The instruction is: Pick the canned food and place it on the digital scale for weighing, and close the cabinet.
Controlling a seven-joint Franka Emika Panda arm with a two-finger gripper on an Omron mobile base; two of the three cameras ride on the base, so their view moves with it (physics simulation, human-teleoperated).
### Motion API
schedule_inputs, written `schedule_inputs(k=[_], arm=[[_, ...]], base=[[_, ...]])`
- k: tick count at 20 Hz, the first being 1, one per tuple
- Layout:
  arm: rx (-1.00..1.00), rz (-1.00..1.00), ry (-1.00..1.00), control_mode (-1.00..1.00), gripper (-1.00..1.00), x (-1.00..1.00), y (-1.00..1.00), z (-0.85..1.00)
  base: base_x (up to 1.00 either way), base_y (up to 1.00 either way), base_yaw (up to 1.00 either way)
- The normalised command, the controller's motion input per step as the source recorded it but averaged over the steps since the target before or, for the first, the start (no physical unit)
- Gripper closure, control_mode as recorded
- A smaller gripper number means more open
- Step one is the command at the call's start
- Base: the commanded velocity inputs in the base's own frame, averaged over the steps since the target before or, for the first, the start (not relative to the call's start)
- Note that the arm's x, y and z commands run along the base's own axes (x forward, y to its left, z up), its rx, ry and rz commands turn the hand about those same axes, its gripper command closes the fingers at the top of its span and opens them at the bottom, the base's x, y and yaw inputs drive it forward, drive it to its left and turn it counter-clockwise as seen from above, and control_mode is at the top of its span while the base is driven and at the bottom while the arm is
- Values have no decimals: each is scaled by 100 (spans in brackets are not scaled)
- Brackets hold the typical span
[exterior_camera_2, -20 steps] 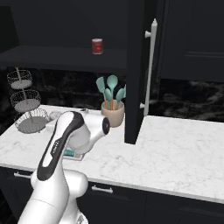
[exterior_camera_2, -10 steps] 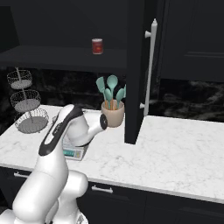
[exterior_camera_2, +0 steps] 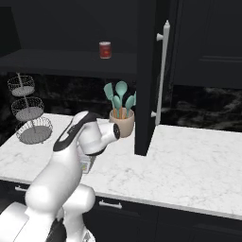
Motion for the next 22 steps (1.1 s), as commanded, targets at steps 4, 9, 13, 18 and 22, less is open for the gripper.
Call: schedule_inputs(k=[4,9,13,18,22], arm=[[0,3,-9,-100,100,33,-3,-46],[0,0,0,-100,100,41,-6,-32],[0,0,7,-100,100,31,-8,-17],[0,0,4,-100,100,28,-6,-11],[0,0,0,-100,100,18,0,-19]], base=[[0,0,0],[0,0,0],[0,0,0],[0,0,0],[0,0,0]])
